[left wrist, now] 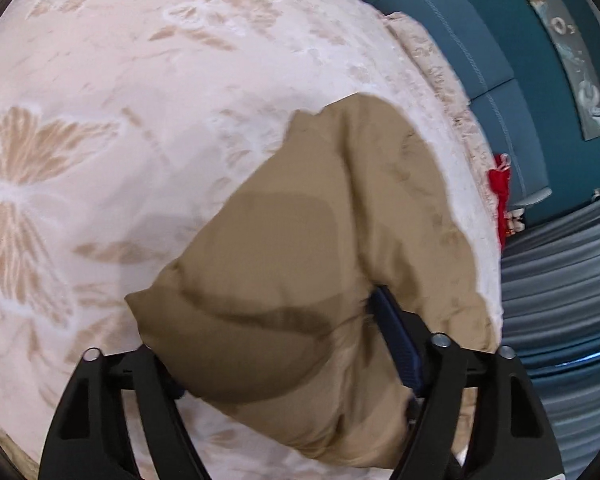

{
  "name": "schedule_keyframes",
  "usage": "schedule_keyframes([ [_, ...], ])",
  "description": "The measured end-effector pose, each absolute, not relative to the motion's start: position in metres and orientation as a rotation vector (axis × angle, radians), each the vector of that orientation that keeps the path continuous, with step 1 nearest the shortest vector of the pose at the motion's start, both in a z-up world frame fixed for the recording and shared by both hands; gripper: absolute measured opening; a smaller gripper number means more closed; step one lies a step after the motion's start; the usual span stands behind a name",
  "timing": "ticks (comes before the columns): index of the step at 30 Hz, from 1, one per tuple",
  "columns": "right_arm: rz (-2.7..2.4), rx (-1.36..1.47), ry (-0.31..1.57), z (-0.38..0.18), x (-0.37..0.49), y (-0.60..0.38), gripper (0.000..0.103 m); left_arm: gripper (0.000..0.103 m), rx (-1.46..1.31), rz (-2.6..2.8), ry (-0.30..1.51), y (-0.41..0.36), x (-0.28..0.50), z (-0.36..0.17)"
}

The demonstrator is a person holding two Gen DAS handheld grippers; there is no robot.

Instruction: Fold large clothes

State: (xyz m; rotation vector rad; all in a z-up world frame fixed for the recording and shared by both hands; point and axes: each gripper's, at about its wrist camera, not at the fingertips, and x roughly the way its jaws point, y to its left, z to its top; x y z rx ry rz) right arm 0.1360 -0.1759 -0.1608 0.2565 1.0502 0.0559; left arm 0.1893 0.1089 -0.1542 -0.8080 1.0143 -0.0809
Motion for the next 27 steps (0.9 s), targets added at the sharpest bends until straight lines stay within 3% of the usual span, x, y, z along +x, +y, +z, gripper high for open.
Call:
schedule_keyframes([
  [4, 0.068, 0.293, 1.048, -0.163, 0.135, -0.180, 0.016, 0.067, -0.762, -0.075, 0.990, 0.108, 0.178, -0.137],
  [11, 0.085, 0.316, 1.045, -0.165, 0.134, -0.185, 0.016, 0.072, -0.969, -0.003, 1.025, 0.152, 0.146, -0.172],
  [20, 0.095, 0.363, 1.013, -0.136, 0.110, -0.200, 0.013, 0.072, -1.100, -0.022, 0.997, 0.154, 0.120, -0.183],
  [27, 0.075, 0.346, 1.034, -0.136, 0.098, -0.200, 0.012, 0.085, -1.066, -0.019, 0.926, 0.142, 0.162, -0.182],
])
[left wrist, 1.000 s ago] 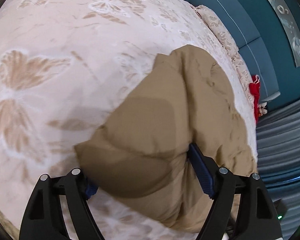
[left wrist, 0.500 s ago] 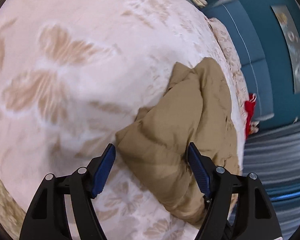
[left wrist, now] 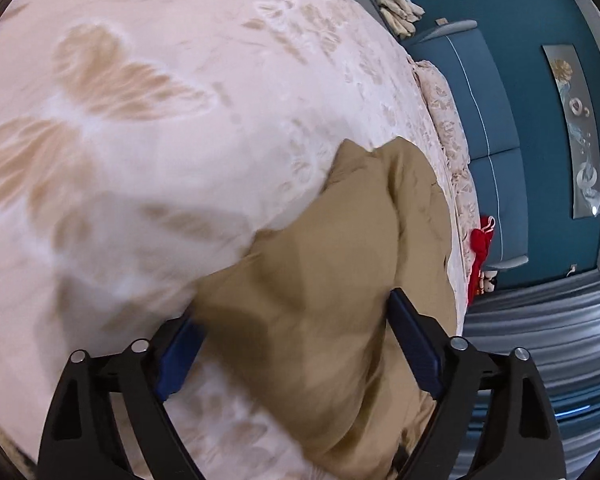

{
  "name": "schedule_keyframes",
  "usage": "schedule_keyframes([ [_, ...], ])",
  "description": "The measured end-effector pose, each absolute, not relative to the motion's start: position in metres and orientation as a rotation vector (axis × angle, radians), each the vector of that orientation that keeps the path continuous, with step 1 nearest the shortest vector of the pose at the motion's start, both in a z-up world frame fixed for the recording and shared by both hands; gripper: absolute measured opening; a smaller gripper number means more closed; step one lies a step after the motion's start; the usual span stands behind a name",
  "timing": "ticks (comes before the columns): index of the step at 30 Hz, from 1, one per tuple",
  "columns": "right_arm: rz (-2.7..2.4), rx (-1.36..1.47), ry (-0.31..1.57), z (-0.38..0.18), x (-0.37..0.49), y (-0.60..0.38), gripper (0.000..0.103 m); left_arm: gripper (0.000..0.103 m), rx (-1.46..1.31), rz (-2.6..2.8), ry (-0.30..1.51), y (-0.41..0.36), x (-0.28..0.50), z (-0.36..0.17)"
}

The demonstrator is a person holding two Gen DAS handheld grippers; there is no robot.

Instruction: Fold large clothes

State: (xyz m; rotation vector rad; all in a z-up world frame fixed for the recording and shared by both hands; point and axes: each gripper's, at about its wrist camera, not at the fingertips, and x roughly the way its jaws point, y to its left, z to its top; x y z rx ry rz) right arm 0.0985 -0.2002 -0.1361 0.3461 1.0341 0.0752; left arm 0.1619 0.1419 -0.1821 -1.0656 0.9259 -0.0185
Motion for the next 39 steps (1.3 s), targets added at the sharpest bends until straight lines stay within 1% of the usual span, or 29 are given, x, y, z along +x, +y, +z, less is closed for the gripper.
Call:
schedule_keyframes([
  [3, 0.075, 0.334, 1.065, -0.148, 0.102, -0.196, 0.010, 0.084, -1.078, -0.073, 0.935, 0.128, 0.178, -0.179],
  [6, 0.081, 0.376, 1.071, -0.160, 0.107, -0.201, 0.009, 0.076, -1.074, -0.116, 0.897, 0.120, 0.180, -0.159],
  [8, 0.086, 0.412, 1.069, -0.167, 0.110, -0.206, 0.009, 0.054, -1.033, -0.150, 0.868, 0.113, 0.178, -0.140],
  [10, 0.088, 0.425, 1.065, -0.171, 0.113, -0.208, 0.009, 0.040, -0.970, -0.208, 0.843, 0.101, 0.175, -0.116],
  [11, 0.090, 0.437, 1.062, -0.173, 0.114, -0.209, 0.009, 0.036, -0.942, -0.227, 0.836, 0.094, 0.177, -0.106],
  [14, 0.101, 0.485, 1.061, -0.174, 0.115, -0.216, 0.008, 0.028, -0.851, -0.281, 0.802, 0.067, 0.170, -0.076],
  [16, 0.106, 0.523, 1.052, -0.160, 0.111, -0.224, 0.008, 0.026, -0.776, -0.316, 0.776, 0.049, 0.165, -0.057],
  [18, 0.109, 0.557, 0.938, -0.125, 0.107, -0.242, 0.008, 0.024, -0.715, -0.346, 0.772, 0.035, 0.163, -0.044],
  [21, 0.108, 0.580, 0.880, -0.100, 0.129, -0.264, 0.008, 0.023, -0.690, -0.367, 0.768, 0.024, 0.161, -0.036],
  [24, 0.109, 0.623, 0.921, -0.115, 0.165, -0.276, 0.008, 0.023, -0.670, -0.388, 0.765, 0.014, 0.160, -0.028],
  [26, 0.120, 0.658, 0.981, -0.141, 0.182, -0.275, 0.008, 0.022, -0.645, -0.406, 0.763, 0.008, 0.161, -0.023],
  [30, 0.123, 0.674, 1.003, -0.165, 0.189, -0.270, 0.005, 0.022, -0.556, -0.464, 0.765, -0.020, 0.160, -0.012],
  [33, 0.152, 0.680, 1.012, -0.169, 0.192, -0.277, 0.005, 0.022, -0.480, -0.512, 0.765, -0.050, 0.161, -0.008],
  [35, 0.171, 0.756, 0.976, -0.160, 0.175, -0.292, 0.005, 0.021, -0.451, -0.560, 0.765, -0.068, 0.159, -0.002],
  [37, 0.188, 0.832, 0.905, -0.149, 0.135, -0.318, 0.005, 0.021, -0.404, -0.599, 0.769, -0.086, 0.160, 0.004],
  [39, 0.175, 0.863, 0.878, -0.146, 0.093, -0.334, 0.005, 0.021, -0.357, -0.631, 0.773, -0.103, 0.160, 0.007],
])
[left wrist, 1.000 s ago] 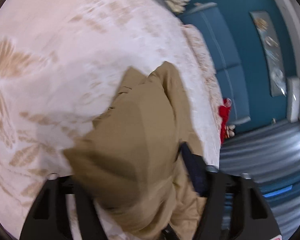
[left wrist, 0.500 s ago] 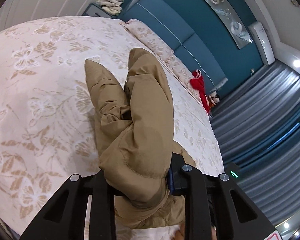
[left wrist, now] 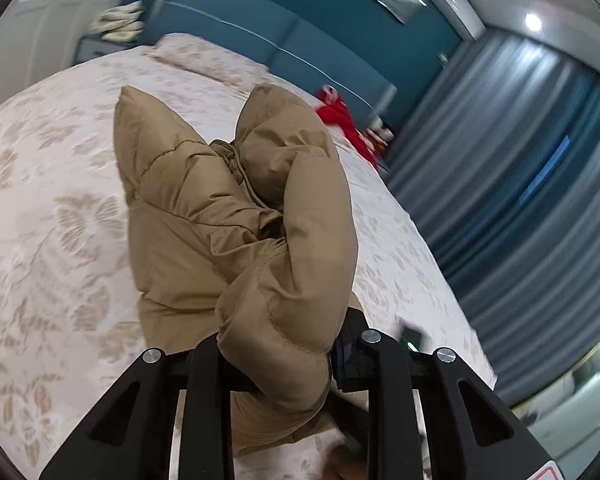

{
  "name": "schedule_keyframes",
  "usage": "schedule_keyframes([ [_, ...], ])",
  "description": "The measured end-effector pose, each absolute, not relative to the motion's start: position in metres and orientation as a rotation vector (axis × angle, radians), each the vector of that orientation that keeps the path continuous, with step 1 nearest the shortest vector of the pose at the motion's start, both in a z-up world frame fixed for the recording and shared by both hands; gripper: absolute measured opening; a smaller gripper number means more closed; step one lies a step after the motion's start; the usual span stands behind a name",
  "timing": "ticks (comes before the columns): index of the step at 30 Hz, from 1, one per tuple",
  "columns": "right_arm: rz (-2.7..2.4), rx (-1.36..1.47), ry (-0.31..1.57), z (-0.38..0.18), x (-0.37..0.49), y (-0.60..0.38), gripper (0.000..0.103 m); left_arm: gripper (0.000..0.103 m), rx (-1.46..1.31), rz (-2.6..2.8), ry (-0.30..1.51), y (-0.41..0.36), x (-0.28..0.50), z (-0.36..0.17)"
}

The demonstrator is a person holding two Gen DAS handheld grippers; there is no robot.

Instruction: Fold large clothes

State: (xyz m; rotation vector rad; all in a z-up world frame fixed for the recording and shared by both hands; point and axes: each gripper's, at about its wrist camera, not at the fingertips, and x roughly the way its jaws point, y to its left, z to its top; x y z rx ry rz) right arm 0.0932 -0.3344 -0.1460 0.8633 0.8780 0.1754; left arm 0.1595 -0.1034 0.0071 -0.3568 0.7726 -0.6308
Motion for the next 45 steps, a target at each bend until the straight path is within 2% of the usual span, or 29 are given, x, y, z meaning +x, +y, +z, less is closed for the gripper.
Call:
schedule_keyframes([
  [3, 0.144, 0.876, 0.913, -0.164, 0.041, -0.344, 0.005, 0.021, -0.301, -0.664, 0.788, -0.131, 0.159, 0.005],
  [6, 0.143, 0.928, 0.949, -0.192, 0.028, -0.346, 0.002, 0.021, -0.219, -0.704, 0.815, -0.171, 0.154, -0.003],
  [10, 0.148, 1.076, 0.897, -0.207, 0.004, -0.369, 0.002, 0.021, -0.088, -0.778, 0.860, -0.233, 0.146, -0.020],
  [12, 0.114, 1.062, 0.871, -0.197, -0.014, -0.389, 0.006, 0.021, -0.043, -0.814, 0.892, -0.259, 0.142, -0.033],
  [19, -0.147, 0.845, 0.832, -0.140, -0.068, -0.479, 0.006, 0.021, 0.051, -0.854, 0.968, -0.322, 0.127, -0.082],
  [25, -0.159, 0.664, 0.743, -0.068, -0.041, -0.508, 0.009, 0.021, 0.152, -0.863, 0.986, -0.356, 0.110, -0.120],
  [26, -0.149, 0.637, 0.738, -0.061, -0.034, -0.508, 0.010, 0.021, 0.168, -0.861, 0.984, -0.357, 0.108, -0.124],
  [27, -0.129, 0.604, 0.747, -0.053, -0.019, -0.509, 0.016, 0.021, 0.186, -0.859, 0.982, -0.361, 0.106, -0.127],
  [30, -0.107, 0.509, 0.777, -0.041, 0.027, -0.509, 0.044, 0.021, 0.196, -0.847, 0.979, -0.365, 0.103, -0.129],
  [35, -0.103, 0.516, 0.849, -0.044, 0.073, -0.523, 0.047, 0.022, 0.186, -0.838, 0.983, -0.364, 0.104, -0.127],
  [38, -0.097, 0.550, 0.915, -0.055, 0.102, -0.524, 0.047, 0.023, 0.195, -0.837, 0.972, -0.363, 0.097, -0.129],
  [39, -0.092, 0.561, 0.941, -0.060, 0.110, -0.526, 0.041, 0.023, 0.200, -0.835, 0.968, -0.363, 0.095, -0.128],
  [40, -0.070, 0.574, 0.954, -0.065, 0.117, -0.523, 0.024, 0.024, 0.202, -0.835, 0.968, -0.363, 0.093, -0.126],
  [43, -0.038, 0.575, 1.001, -0.073, 0.129, -0.520, 0.015, 0.030, 0.190, -0.852, 0.992, -0.356, 0.089, -0.113],
  [45, -0.046, 0.532, 1.023, -0.072, 0.130, -0.514, 0.015, 0.037, 0.154, -0.891, 0.989, -0.336, 0.082, -0.095],
])
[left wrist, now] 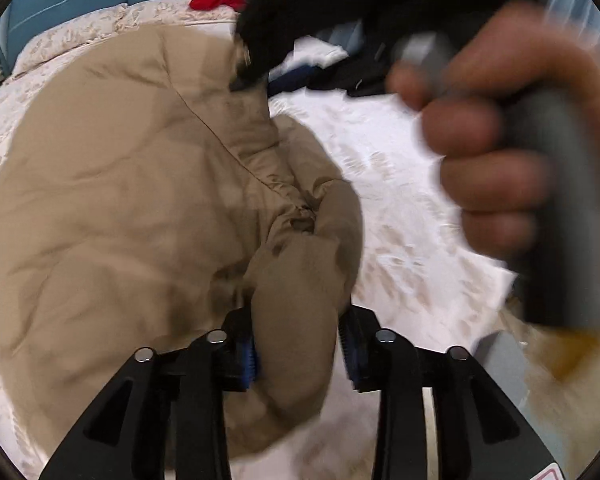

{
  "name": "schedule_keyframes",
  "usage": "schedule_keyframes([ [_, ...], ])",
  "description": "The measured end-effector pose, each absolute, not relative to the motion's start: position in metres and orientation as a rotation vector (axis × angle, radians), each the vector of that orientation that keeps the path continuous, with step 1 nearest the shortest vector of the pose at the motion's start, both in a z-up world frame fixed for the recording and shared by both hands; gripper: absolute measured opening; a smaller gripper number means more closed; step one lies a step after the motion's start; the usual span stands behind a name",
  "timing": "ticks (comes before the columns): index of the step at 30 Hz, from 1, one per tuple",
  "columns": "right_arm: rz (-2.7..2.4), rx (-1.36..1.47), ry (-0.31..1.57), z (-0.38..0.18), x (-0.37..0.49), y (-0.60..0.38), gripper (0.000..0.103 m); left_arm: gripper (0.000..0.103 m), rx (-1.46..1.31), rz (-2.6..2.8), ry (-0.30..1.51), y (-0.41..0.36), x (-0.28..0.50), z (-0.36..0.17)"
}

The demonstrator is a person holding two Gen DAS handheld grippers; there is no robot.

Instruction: Fold large clothes

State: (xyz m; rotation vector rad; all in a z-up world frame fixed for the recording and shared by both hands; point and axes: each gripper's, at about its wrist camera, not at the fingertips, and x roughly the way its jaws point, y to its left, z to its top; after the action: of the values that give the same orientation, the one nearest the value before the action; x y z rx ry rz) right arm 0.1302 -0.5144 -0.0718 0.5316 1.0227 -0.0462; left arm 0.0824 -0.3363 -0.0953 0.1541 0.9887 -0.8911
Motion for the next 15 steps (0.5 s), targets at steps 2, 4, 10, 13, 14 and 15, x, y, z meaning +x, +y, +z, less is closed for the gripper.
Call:
schedule_keyframes([
  [2, -0.068, 0.502, 1.049, -0.077, 0.133, -0.516, 0.015, 0.043, 0.079, -0.916, 0.969, -0.311, 0.079, -0.076],
  [4, -0.088, 0.484, 1.071, -0.083, 0.135, -0.518, 0.015, 0.047, -0.014, -0.909, 0.946, -0.280, 0.082, -0.053],
  [10, -0.156, 0.427, 1.121, -0.106, 0.144, -0.512, 0.017, 0.047, -0.057, -0.669, 0.898, -0.242, 0.147, -0.013],
  [13, -0.184, 0.451, 1.070, -0.084, 0.136, -0.510, 0.018, 0.047, -0.052, -0.537, 0.914, -0.252, 0.199, -0.012],
  [14, -0.197, 0.455, 1.019, -0.065, 0.127, -0.508, 0.018, 0.047, -0.059, -0.521, 0.922, -0.251, 0.212, -0.014],
  [15, -0.207, 0.452, 0.985, -0.055, 0.122, -0.506, 0.018, 0.047, -0.061, -0.508, 0.940, -0.254, 0.223, -0.016],
])
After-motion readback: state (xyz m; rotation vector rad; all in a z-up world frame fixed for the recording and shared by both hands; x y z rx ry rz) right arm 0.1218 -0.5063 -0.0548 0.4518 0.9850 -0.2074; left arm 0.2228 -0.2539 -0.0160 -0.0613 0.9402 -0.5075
